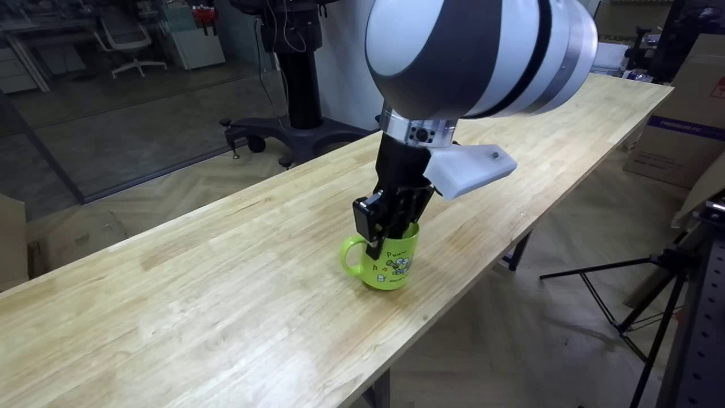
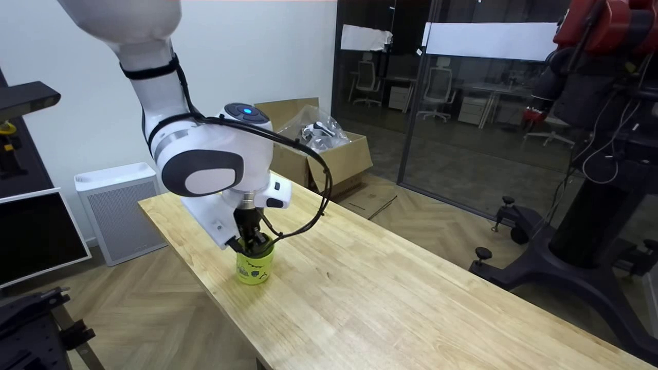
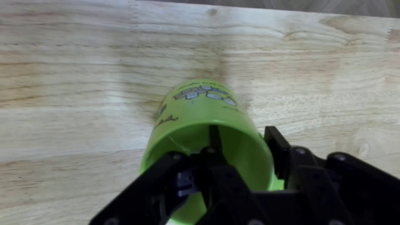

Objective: Move the green cup towards you

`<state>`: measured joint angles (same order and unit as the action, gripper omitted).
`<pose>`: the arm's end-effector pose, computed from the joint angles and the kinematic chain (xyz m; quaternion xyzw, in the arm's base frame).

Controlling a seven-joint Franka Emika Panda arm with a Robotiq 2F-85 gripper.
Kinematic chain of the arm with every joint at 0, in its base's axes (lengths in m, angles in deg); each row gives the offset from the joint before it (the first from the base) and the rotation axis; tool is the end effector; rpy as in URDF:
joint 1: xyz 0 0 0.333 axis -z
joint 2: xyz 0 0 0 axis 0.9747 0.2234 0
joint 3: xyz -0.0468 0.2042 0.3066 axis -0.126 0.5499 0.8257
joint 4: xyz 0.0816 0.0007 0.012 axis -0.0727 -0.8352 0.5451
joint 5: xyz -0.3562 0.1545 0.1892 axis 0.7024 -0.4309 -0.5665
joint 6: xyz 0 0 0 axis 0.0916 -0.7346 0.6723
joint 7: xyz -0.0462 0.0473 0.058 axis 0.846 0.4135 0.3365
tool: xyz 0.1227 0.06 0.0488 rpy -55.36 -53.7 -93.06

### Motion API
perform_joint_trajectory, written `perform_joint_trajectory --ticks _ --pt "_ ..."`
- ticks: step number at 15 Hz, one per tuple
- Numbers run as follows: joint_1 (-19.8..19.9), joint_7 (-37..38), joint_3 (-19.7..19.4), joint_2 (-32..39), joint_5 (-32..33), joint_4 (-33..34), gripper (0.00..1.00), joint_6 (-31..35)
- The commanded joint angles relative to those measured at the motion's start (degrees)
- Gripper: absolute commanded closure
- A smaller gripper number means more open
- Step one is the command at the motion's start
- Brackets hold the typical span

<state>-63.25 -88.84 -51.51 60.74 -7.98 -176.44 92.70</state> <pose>0.5217 0.0854 0.1180 -0.9906 0.0145 -0.0429 0.1287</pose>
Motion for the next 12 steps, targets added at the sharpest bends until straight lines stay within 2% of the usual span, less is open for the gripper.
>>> perform_joint_trajectory --ticks 1,2,7,10,12 --pt "0.07 0.41 0.04 0.06 0.43 0.08 0.34 -0.07" --pt "-0.26 0.33 -0.3 0.06 0.95 0.21 0.33 -0.2" --pt "-1.98 1.26 -2.17 -0.56 2.93 0.52 0.02 -1.14" --pt "-3.55 2.17 -3.86 -1.82 4.37 0.47 0.0 -2.29" --pt "-6.06 3.84 -6.32 -3.75 6.06 -0.31 0.0 -3.35"
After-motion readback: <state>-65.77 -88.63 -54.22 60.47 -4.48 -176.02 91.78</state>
